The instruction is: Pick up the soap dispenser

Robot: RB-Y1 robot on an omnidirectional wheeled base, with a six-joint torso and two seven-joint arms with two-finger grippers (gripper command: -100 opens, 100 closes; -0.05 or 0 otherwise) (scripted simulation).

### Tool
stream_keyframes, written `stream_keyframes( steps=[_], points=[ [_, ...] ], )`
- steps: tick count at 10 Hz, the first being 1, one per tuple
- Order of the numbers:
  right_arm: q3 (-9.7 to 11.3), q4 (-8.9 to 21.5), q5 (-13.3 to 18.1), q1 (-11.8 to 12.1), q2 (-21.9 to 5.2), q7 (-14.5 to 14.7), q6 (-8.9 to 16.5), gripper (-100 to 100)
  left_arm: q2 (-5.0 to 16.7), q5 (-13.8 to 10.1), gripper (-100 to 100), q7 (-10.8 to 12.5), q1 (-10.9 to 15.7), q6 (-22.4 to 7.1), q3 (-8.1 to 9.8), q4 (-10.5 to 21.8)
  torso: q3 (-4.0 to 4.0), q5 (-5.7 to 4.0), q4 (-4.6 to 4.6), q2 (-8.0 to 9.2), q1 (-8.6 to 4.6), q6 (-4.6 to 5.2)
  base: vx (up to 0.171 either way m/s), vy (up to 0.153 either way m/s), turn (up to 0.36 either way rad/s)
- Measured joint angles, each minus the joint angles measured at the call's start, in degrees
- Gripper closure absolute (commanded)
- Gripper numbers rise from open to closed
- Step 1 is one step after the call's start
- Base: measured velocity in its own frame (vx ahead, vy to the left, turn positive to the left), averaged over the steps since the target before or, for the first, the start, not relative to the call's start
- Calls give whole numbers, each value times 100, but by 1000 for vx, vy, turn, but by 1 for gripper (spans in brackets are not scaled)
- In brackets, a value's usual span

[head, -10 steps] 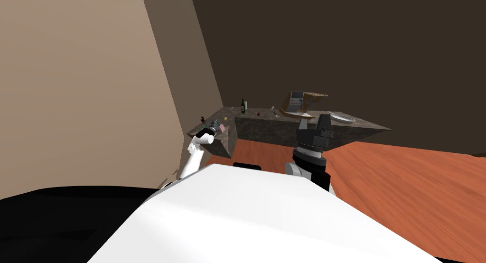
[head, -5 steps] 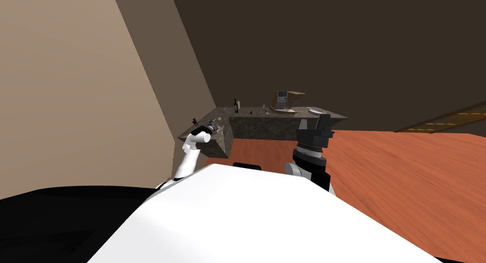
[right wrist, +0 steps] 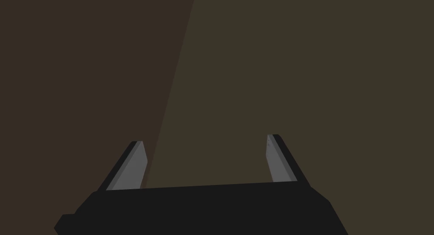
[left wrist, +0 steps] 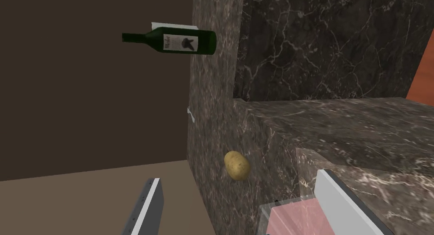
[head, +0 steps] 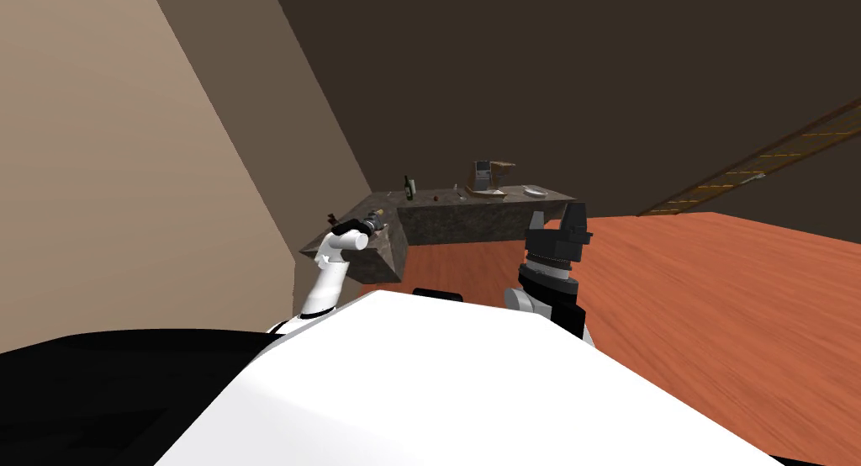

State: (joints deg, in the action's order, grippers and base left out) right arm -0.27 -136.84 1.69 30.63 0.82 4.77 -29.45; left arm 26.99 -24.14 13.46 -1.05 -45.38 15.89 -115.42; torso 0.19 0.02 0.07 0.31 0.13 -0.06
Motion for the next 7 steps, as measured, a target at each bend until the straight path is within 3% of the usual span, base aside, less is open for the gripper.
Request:
stream_keyframes(
  steps=[3, 7],
  points=[
    [0, 0, 0, 0, 0, 0, 0, 0, 205, -172, -100, -31, -1, -453, 112, -170, -1, 2, 0, -1, 8, 0, -70, 17, -246],
    [-1, 0, 0, 1, 0, 0, 0, 0, 429, -367, -100, -46, 3, -981, 236, -322, -7, 3, -3, -12, 11, -2, -46, 16, -149]
  ],
)
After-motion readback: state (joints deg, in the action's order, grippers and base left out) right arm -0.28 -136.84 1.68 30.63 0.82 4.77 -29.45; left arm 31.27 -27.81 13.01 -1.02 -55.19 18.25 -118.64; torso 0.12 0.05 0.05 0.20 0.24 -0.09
